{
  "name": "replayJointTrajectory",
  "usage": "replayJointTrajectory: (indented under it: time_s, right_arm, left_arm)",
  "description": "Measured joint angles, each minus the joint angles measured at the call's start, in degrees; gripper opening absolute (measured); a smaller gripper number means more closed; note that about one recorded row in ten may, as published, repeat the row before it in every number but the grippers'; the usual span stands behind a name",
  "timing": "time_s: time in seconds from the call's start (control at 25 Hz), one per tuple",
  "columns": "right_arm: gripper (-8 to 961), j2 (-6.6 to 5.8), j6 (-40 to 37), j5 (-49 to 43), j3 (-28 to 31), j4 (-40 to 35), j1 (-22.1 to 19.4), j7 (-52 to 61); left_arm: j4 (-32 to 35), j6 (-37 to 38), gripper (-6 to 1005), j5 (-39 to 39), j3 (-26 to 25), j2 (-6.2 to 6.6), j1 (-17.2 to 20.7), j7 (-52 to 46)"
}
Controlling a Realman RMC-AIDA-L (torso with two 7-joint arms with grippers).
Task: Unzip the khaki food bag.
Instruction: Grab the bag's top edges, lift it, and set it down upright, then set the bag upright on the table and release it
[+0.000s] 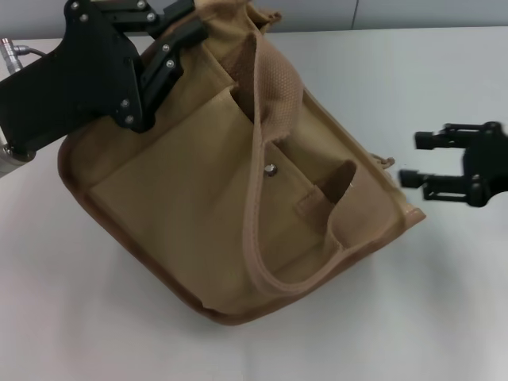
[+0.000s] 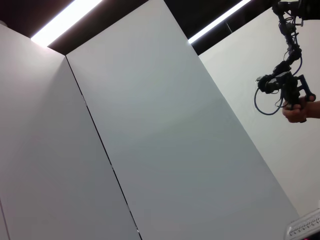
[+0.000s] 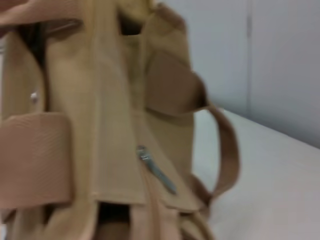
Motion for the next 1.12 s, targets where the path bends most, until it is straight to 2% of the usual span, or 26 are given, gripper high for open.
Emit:
replayJointTrajectory:
  time_s: [0.28,0.48,0.72,0.76,0.8,0.96,1.12]
  right_arm:
    - [638,0.30,6.41,0.10,-7.97,0.04,1.87,0.29]
    - [773,0.38,9.38,0.33,-11.34,-0.15,2.68,0.43]
    - [632,0.44,10.76,1.61,-15.30,-0.17,3.57,-2.04]
    - [609,0.57,11.77,5.13,-16.16,0.80,3.23,-5.64]
    - [567,0.57,11.77,5.13,-16.16,0.80,3.23,-5.64]
    - [398,0.52,15.58,15.18,-16.51,2.09,1.81,-8.08]
    - [320,0.36,16.26,19.02,-15.95,1.36,1.12,-7.47]
  left_arm:
    - [0.00,0.01,233,0.00,-0.05,0.09,-0.26,-0.01]
    - [0.03,0.02,235,0.00,-0.04,0.09,-0.28,-0.06]
    - [0.16,0.07,237,-0.03,0.25,0.09,-0.27,-0.12]
    - [0.05,0.07,238,-0.06,0.28,0.08,-0.26,-0.02]
    - [0.05,0.07,238,-0.06,0.28,0.08,-0.26,-0.02]
    - [-0.56,0.05,240,-0.20,0.34,-0.10,0.16,0.18]
    - [-2.51,0.26,242,-0.21,0.36,-0.13,0.26,1.56]
